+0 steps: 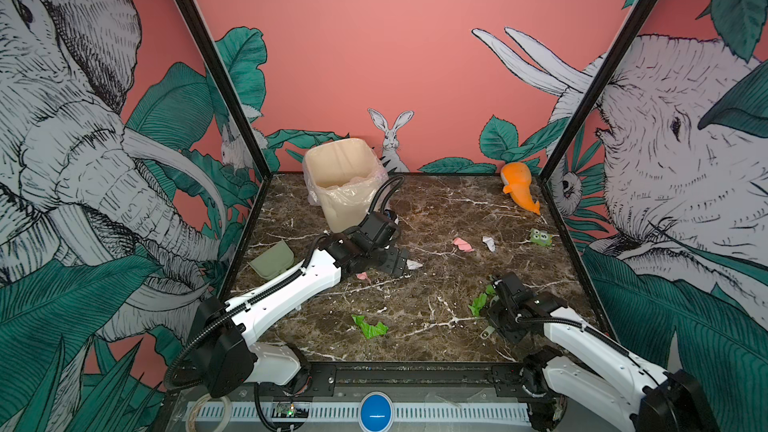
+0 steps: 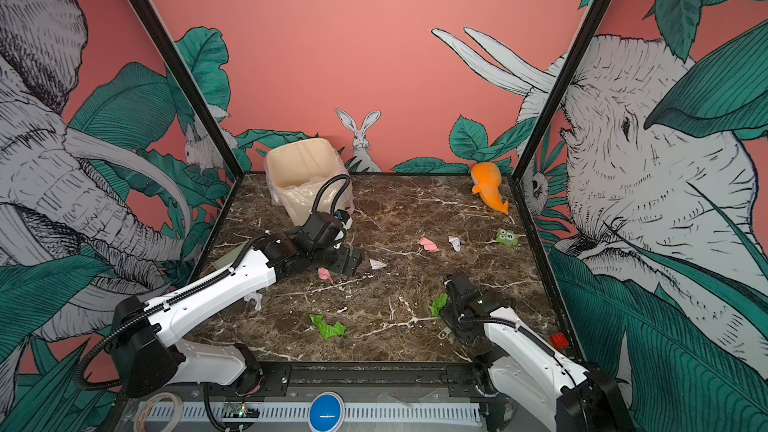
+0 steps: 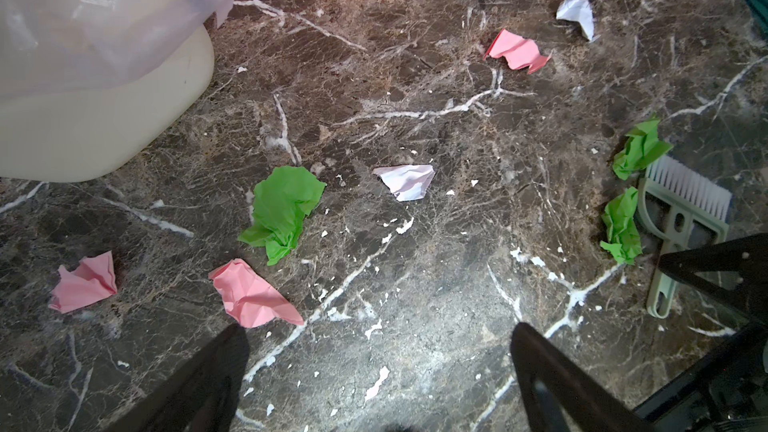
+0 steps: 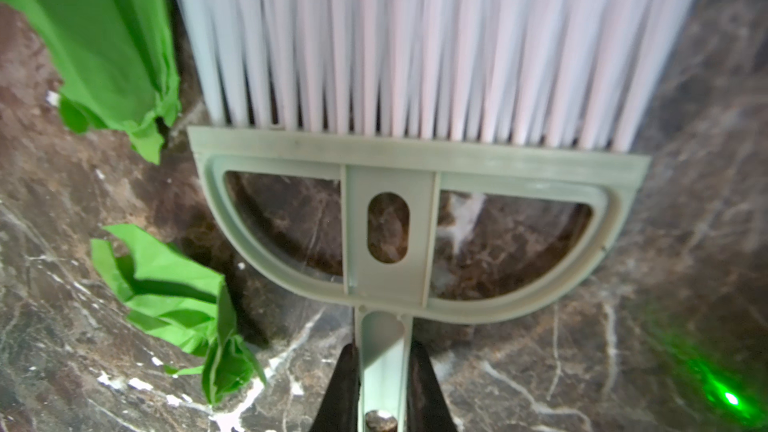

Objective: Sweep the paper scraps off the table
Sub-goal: 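Lift the brush with the right gripper toward the table center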

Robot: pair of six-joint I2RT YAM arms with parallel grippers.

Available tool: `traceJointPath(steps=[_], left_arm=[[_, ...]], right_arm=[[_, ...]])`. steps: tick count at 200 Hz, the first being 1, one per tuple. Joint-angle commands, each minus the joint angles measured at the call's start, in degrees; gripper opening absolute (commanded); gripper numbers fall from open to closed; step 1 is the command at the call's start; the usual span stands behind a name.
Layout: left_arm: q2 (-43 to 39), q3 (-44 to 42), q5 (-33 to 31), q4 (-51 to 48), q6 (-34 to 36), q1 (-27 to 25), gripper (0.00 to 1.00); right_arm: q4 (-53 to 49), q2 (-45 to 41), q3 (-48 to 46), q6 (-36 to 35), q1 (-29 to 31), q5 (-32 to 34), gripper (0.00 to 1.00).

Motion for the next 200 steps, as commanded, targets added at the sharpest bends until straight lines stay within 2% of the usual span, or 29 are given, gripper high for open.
traceJointPath(steps=[1,54,78,89,113,145,164,200], left_arm=[[0.02,0.78,-0.02,-0.52,-1.07,-0.36,0.99],[0.39,1.08,1.98,1.11,-0.95,-0.28,0.99],[0.76,1.80,5.55,3.47,-0.22,-0.19,0.99],[1.43,2.57,9.18,5.05,-0.15,-0.05,1.00],[2.92,3.25,21.38,10.74,-2.80,1.50,0.99],[2.84,-1.39,35.83,29.74,-13.47,4.73,0.97],[2.97,-2.42,39.35,37.05,-17.70,5.63,0.95],[4.58,-1.64,43.88,42.26,-20.96,5.63,0.82]], right_arm=[[-5.56,-0.29,3.89,-0.16,-0.22,3.44,0.00],[-11.13,-0.15,13.62,-11.35,-0.22,5.22,0.00],[-9.52,1.11,18.40,-20.37,0.31,4.16,0.00],[-7.18,1.53,20.51,-25.02,1.49,3.94,0.00],[-2.87,3.80,25.66,-35.72,4.79,3.03,0.00],[-2.04,8.50,33.84,-47.77,11.02,5.57,0.00],[-1.19,9.93,36.76,-52.21,13.25,7.10,0.00],[2.74,10.50,39.07,-55.19,14.10,6.11,0.00]])
